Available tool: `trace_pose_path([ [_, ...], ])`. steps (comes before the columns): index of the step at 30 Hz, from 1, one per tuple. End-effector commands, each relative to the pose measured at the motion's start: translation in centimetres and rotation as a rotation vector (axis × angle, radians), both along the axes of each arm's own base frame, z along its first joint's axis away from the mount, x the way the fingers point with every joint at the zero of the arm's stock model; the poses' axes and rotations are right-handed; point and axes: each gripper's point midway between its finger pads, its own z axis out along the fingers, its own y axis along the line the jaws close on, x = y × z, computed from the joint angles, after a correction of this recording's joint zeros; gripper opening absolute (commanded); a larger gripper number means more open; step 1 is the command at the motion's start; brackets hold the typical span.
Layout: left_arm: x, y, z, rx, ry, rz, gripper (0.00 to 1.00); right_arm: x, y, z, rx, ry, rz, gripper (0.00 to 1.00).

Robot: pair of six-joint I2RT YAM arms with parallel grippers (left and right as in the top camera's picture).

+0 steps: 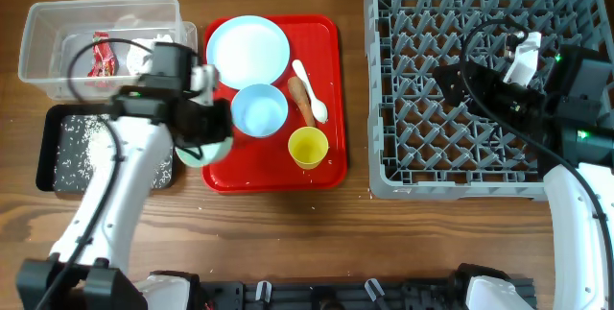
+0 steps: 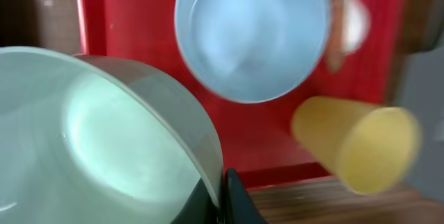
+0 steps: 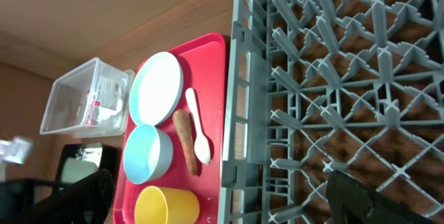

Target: Sort waste into correct bins and load items into the dishwasher rack

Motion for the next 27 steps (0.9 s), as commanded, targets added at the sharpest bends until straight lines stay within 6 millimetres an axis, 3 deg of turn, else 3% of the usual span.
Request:
trace_pose_path([
  [1, -0.9, 0.8, -4.1, 0.243, 0.048, 0.082, 0.04, 0.3, -0.1, 0.0, -0.015, -0.002, -0.008, 1.0],
  [7, -1.0, -3.3, -6.8, 0.237, 0.058, 0.01, 0.06, 0.3, -0.1, 0.0, -0.015, 0.0, -0.008, 0.99],
  [11, -1.9, -4.8, -7.5, 0.233, 0.084, -0.045, 0.34, 0.3, -0.1, 0.0, -0.015, 0.0, -0.008, 1.0],
  [14, -1.4, -5.5, -6.5, 0.19, 0.068, -0.045, 0.43, 0.3, -0.1, 0.0, -0.015, 0.0, -0.008, 1.0],
  [18, 1.4, -9.0, -1.2, 0.005, -0.018, -0.066, 0.5, 0.3, -0.1, 0.0, -0.015, 0.0, -0.008, 0.99],
  [21, 2.4, -10.8, 0.7, -0.082, -0.063, -0.097, 0.55, 0.3, -0.1, 0.0, -0.015, 0.0, -0.008, 1.0],
  [24, 2.1, -11.4, -0.2, -0.075, -0.04, -0.133, 0.56, 0.3, -0.1, 0.0, -0.015, 0.0, -0.008, 0.99],
  [27, 1.5, -12.1, -2.8, -0.04, 0.028, -0.155, 0.56, 0.3, -0.1, 0.0, -0.015, 0.001, -0.008, 1.0],
])
